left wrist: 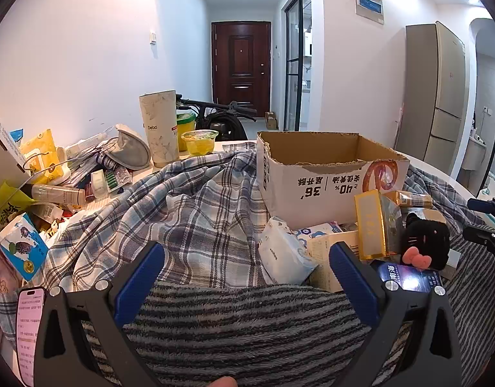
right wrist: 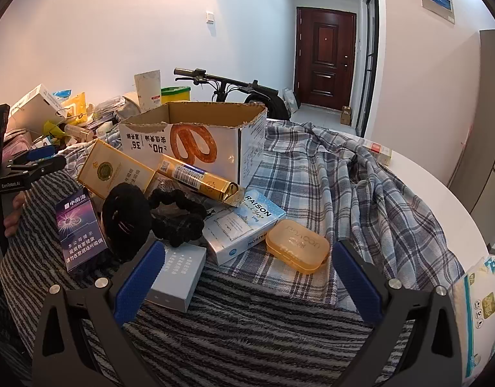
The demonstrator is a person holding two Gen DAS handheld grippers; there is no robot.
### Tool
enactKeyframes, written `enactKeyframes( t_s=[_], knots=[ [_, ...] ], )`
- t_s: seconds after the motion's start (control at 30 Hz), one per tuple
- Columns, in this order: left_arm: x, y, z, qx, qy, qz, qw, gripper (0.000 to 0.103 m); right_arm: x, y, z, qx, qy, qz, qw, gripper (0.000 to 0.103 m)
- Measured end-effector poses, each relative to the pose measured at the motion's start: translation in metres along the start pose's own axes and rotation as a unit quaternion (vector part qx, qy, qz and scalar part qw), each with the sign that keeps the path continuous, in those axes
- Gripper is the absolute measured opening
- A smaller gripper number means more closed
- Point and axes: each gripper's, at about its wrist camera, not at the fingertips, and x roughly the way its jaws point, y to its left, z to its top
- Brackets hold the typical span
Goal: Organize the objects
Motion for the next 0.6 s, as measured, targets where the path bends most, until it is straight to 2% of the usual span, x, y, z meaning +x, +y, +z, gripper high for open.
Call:
enactKeyframes(
  t_s=[0.6],
  knots=[
    [0.0045, 0.0046, 0.0018, -0.011, 0.011, -0.001, 0.9999, 0.103, -0.0002, -0.0053, 0.0003, 0.014, -0.001, 0.007, 1.0, 0.103]
  ],
)
